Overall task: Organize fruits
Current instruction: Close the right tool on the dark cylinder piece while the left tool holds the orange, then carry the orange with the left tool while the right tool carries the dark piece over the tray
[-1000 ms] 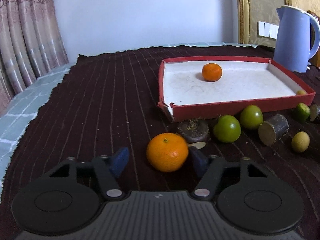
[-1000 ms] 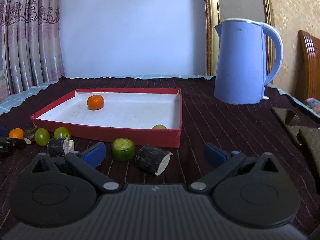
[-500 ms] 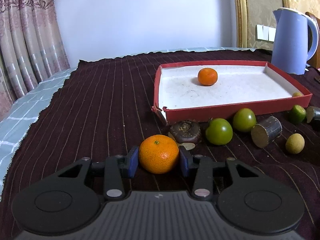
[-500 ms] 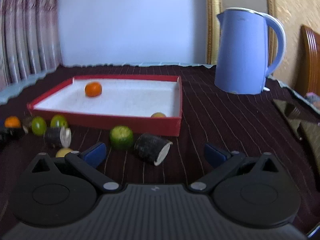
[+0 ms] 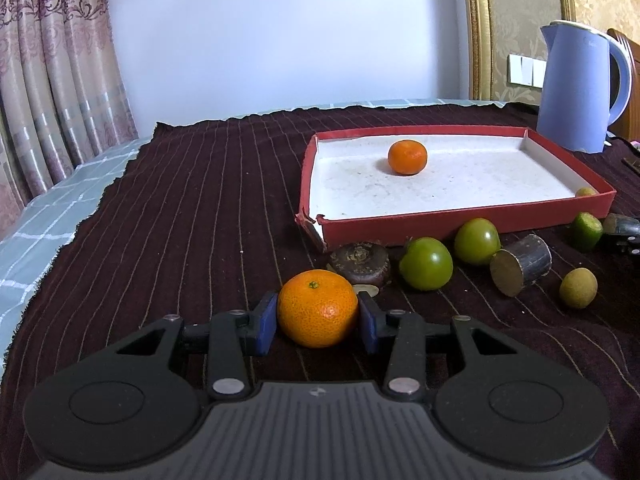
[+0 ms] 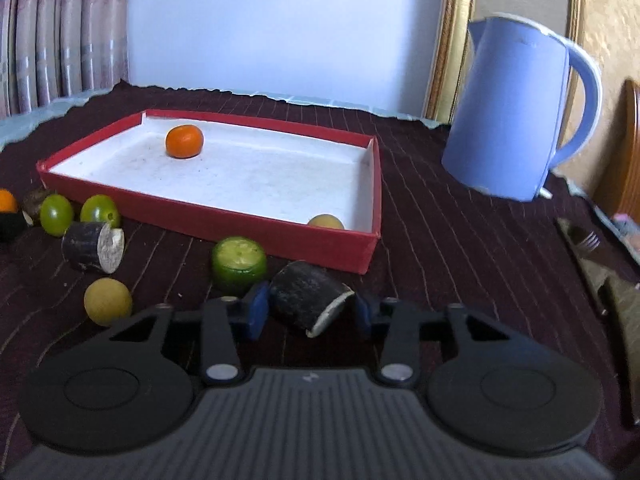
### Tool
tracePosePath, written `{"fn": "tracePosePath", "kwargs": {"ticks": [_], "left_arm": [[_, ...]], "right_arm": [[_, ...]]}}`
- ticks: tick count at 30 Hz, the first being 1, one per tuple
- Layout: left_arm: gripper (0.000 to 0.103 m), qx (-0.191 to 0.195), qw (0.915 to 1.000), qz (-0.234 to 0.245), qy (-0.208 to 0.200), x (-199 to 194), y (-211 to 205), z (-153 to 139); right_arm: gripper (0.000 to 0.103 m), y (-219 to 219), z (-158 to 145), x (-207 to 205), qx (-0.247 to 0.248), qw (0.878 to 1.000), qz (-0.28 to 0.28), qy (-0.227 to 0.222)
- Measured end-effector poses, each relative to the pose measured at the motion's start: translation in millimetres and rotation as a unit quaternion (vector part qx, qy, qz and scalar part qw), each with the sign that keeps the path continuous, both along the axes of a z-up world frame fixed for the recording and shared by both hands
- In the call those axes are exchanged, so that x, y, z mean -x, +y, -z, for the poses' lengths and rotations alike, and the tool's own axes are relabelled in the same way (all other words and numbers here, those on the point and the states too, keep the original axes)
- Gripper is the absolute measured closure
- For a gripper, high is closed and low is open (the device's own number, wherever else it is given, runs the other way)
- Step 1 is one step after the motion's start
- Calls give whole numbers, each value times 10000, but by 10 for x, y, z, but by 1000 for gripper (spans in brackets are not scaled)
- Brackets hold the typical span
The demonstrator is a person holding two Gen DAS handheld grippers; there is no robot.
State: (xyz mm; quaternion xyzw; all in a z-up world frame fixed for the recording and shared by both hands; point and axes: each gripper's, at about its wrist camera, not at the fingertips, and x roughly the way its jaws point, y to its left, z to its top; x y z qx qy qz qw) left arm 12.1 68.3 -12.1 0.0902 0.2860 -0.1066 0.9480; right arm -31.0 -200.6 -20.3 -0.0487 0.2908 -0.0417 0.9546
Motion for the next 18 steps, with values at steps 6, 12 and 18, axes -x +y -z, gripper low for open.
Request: {"fn": "tracePosePath", "kwargs": {"ticks": [6,12,18], "left_arm": [[62,174,9997,103,-133,89,-30,-102],[62,203,9990,232,-311,135,-224,-221],[62,175,9987,363,-320,104,-468,-258]], "right_arm": [[62,-12,-59,117,-172,9997,-43,-158],[62,30,-238,175,-452,9974,-273,-484],[62,39,-260,151,-627,9961,-229,-569]]}}
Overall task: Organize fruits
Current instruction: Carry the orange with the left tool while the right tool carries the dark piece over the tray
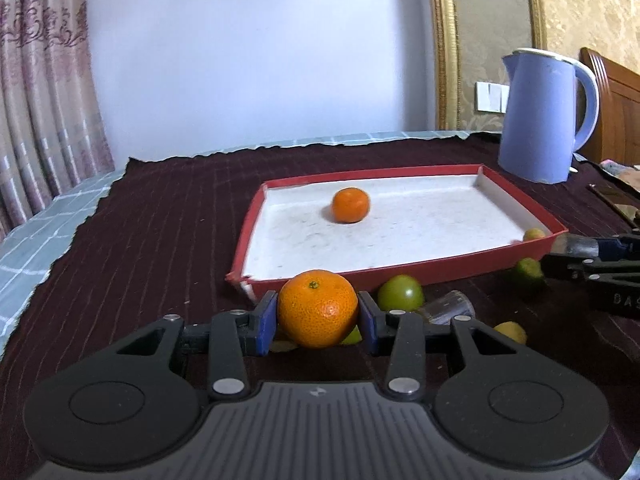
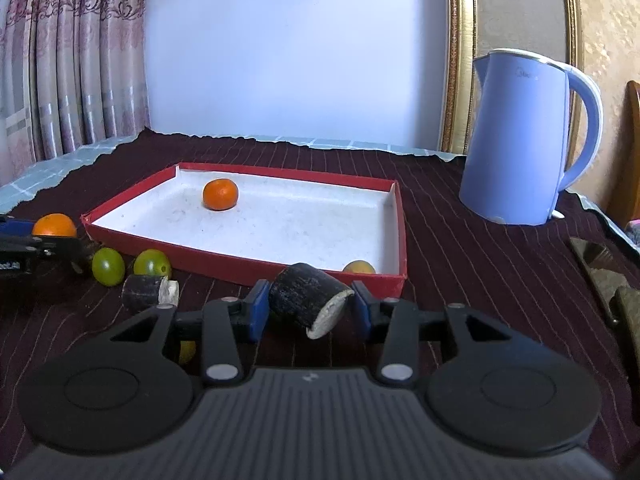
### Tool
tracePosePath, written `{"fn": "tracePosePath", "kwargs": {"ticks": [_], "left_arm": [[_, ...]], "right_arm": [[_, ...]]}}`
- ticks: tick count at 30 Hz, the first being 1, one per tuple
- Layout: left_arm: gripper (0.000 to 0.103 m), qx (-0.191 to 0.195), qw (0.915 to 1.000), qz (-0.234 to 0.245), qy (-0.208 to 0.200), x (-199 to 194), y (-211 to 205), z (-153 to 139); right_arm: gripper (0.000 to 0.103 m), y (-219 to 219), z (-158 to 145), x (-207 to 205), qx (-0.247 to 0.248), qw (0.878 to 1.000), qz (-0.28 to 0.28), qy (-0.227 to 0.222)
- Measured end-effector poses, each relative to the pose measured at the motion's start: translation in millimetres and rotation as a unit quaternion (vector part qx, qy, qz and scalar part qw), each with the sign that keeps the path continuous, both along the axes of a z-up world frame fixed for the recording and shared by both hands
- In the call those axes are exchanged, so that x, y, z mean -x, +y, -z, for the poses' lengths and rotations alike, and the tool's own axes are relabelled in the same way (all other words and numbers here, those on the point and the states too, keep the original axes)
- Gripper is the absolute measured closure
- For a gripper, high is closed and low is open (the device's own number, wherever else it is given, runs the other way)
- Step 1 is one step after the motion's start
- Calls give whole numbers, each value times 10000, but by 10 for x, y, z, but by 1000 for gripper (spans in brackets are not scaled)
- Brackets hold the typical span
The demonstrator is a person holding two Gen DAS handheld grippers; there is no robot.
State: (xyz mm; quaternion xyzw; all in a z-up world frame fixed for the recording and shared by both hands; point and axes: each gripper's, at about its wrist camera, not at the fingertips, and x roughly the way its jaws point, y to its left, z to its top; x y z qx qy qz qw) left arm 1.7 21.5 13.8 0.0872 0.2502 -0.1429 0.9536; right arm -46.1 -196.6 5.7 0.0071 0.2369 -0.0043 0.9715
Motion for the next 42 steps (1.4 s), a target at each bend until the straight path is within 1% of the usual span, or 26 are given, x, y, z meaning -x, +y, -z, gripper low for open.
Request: {"fn": "tracePosePath", "kwargs": {"ticks": [8,15,22,28,35,42], "left_arm": [[62,-107,9998,144,45,-75,-273,11],[62,-79,9998,-10,207,-183,-372,-20],[62,-154,9997,-89,186,-234,-459,-76],[62,-209,9993,-83,303,-312,-543,-106],[62,-315,9991,-162,222,-425,-635,-184],[62,-279,9987,-221,367,-571,-672,-222]], "right_arm": [[62,44,-46,-34,-48,9999,-65,-98],[62,54,-93,-127,-53,9999,-65,-151],[62,40,-123,-194,-35,9998,-3,-201],[62,32,-140,-217,0,9998,4,-220],[62,27,-238,-286,70,9994,16,-332],[62,10,-278,-336,87,9993,15,-366]]}}
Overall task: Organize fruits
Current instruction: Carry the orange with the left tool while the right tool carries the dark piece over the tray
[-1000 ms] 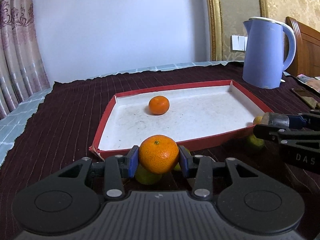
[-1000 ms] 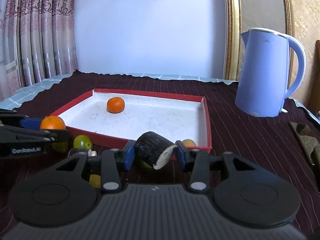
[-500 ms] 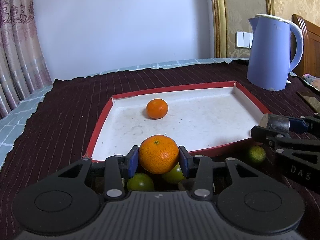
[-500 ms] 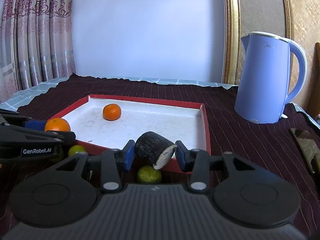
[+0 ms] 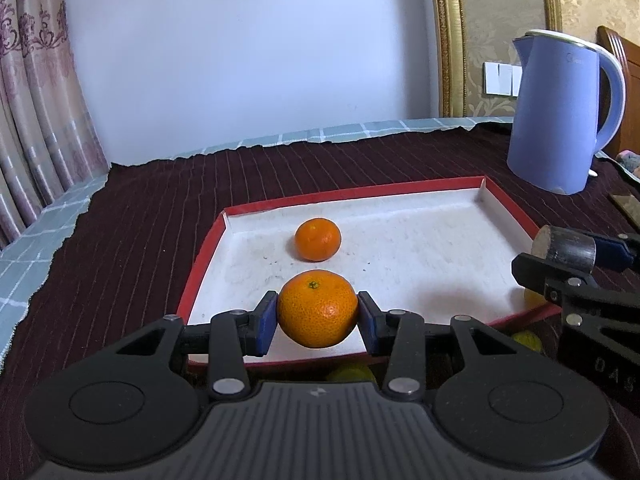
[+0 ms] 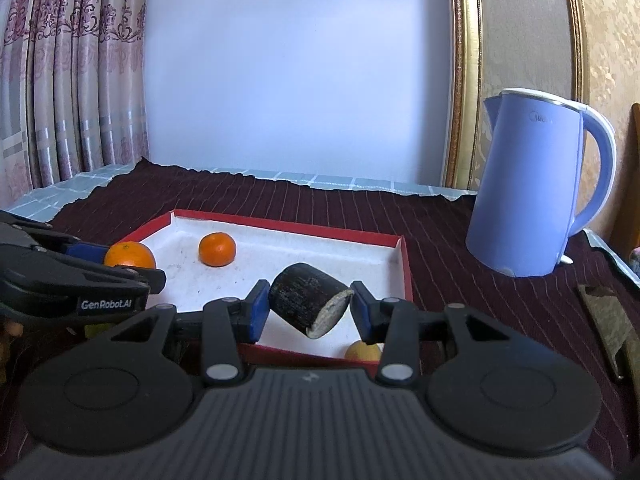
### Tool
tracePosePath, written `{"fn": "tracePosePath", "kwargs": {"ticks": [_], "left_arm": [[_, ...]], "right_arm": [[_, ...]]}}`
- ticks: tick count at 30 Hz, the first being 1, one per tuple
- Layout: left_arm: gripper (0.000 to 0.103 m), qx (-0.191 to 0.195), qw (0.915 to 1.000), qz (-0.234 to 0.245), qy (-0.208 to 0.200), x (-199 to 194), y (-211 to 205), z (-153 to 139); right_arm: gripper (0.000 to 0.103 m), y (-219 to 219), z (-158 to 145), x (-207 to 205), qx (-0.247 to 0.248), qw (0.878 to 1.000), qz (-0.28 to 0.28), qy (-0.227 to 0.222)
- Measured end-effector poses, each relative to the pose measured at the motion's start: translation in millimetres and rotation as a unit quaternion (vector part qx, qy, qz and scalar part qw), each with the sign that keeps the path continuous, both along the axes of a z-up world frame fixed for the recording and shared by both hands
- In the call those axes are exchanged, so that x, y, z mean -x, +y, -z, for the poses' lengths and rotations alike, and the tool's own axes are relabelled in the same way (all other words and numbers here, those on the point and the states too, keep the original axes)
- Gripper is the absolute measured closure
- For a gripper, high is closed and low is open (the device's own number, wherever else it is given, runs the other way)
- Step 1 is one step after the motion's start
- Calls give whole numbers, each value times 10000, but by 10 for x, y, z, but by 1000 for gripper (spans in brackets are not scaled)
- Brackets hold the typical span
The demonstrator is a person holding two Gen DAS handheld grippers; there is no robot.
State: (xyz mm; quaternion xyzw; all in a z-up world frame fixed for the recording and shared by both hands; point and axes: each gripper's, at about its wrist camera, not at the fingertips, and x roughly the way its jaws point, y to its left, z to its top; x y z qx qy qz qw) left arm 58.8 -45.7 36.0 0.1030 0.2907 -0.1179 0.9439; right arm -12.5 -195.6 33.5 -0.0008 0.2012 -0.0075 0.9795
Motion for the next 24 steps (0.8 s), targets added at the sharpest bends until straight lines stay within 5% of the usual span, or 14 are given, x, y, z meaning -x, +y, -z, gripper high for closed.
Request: {"fn": "tracePosePath", "kwargs": {"ticks": [24], "left_arm": [[62,-178,9992,-308,190,-538,-180,-58]], "right_arm": [[62,-115,-146,-365,83,9999,117,-70]]}}
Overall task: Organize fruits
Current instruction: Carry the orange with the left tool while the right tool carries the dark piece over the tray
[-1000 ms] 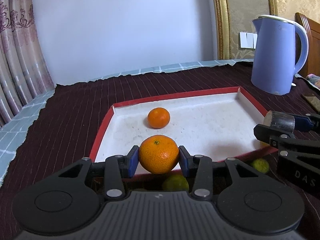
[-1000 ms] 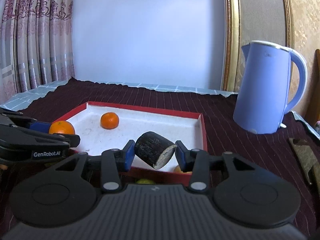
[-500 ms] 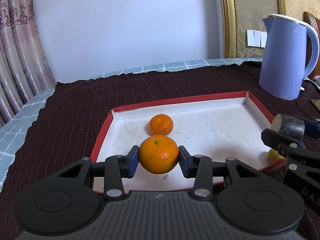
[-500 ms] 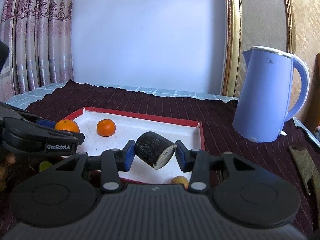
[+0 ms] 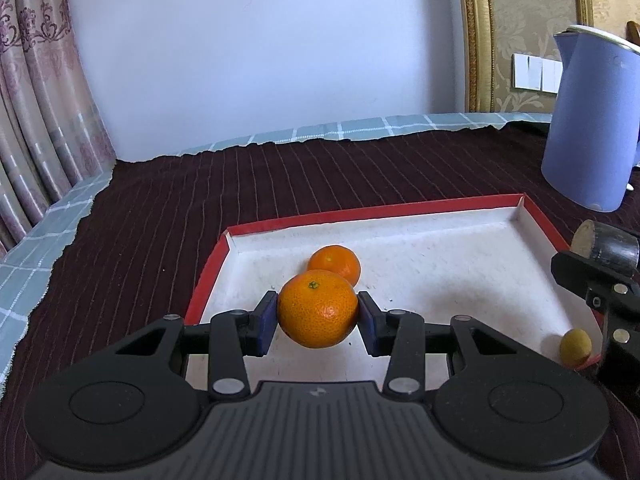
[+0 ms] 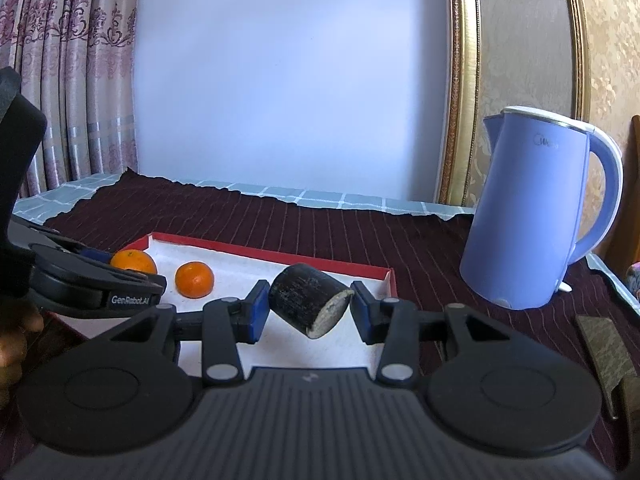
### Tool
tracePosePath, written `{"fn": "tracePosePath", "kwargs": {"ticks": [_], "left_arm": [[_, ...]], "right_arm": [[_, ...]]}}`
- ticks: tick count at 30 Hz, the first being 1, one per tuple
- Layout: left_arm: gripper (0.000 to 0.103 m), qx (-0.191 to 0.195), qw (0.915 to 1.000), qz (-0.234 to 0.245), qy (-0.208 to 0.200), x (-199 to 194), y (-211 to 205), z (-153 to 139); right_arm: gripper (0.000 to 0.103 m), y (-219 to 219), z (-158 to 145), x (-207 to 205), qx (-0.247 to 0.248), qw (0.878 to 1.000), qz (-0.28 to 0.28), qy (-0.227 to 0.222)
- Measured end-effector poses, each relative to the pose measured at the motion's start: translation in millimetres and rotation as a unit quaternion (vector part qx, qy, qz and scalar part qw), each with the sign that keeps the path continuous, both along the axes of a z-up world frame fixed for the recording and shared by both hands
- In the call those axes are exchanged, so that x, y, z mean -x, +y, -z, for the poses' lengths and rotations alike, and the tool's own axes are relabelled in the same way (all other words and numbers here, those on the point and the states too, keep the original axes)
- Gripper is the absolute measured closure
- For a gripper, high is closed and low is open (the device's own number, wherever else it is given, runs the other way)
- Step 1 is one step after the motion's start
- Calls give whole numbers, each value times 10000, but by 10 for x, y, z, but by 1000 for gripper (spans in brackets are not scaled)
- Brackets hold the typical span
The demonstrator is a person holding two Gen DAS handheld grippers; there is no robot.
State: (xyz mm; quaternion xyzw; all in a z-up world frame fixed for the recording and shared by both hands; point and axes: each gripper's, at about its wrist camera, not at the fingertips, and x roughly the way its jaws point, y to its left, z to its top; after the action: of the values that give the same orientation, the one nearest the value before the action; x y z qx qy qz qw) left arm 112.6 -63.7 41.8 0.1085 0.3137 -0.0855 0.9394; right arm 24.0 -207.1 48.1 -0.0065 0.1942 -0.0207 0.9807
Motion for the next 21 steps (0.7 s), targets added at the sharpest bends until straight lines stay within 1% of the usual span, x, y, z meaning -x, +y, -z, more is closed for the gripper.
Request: {"fn": "tracePosePath", "kwargs": {"ticks": [14,21], "left_arm": [[62,-132,9999,-85,58,-230,-100,38],[62,-194,9997,-125,112,-370,-151,62]], "right_arm": [[62,-44,38,-208,26,9999,111,104],[62,-124,72,-389,-79,9994,260,201]]}}
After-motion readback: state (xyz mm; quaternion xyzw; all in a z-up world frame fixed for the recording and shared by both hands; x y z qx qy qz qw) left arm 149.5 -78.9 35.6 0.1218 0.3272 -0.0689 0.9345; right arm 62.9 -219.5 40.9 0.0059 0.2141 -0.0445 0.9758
